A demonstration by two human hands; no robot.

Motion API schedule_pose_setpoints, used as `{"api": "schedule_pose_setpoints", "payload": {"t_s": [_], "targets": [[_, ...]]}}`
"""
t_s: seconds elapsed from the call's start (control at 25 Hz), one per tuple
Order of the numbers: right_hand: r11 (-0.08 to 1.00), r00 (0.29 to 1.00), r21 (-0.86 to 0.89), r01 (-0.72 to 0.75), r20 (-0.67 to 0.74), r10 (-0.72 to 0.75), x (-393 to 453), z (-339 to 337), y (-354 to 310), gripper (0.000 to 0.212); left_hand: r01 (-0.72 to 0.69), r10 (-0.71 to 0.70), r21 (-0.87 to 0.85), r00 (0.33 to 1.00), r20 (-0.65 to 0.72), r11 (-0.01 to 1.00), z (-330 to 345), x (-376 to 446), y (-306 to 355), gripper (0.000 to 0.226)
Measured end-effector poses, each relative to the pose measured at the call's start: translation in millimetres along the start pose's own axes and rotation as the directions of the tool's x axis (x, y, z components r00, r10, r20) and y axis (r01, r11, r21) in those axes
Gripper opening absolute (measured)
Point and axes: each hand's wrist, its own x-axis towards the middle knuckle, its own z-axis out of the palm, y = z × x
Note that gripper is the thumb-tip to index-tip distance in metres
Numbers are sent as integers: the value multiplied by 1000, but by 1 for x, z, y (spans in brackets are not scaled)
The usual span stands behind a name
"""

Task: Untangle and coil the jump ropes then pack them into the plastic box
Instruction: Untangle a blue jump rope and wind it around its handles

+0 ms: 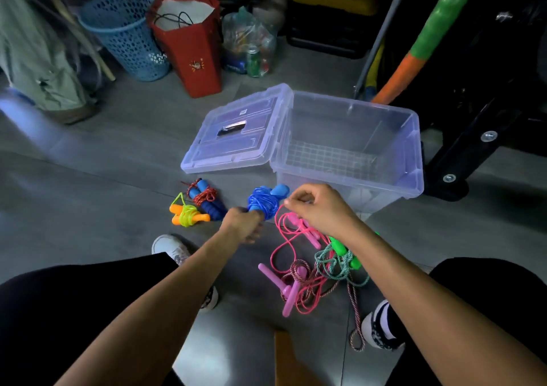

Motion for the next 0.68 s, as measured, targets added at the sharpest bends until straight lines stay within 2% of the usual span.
{"api": "schedule_pose_setpoints", "payload": {"t_s": [0.08,0.24,0.32,0.52,0.68], "targets": [[993,997,-111,-29,67,36,9,9,6,12,95,-104,-158,993,-53,983,-5,27,-20,14],[972,987,-227,-52,137,85,43,39,20,14,202,-232,-256,968,-93,945,-19,85,-47,22],[972,985,-220,-77,137,109,60,56,30,16,198,-235,-243,963,-135,950,-23,113,-52,29],[959,965,-259,-117,198,171,90,86,60,23,103,-152,-238,969,-196,966,-21,172,-67,23],[957,967,-263,-121,185,173,89,86,87,21,120,-132,-65,959,-251,991,-16,175,-83,11]]}}
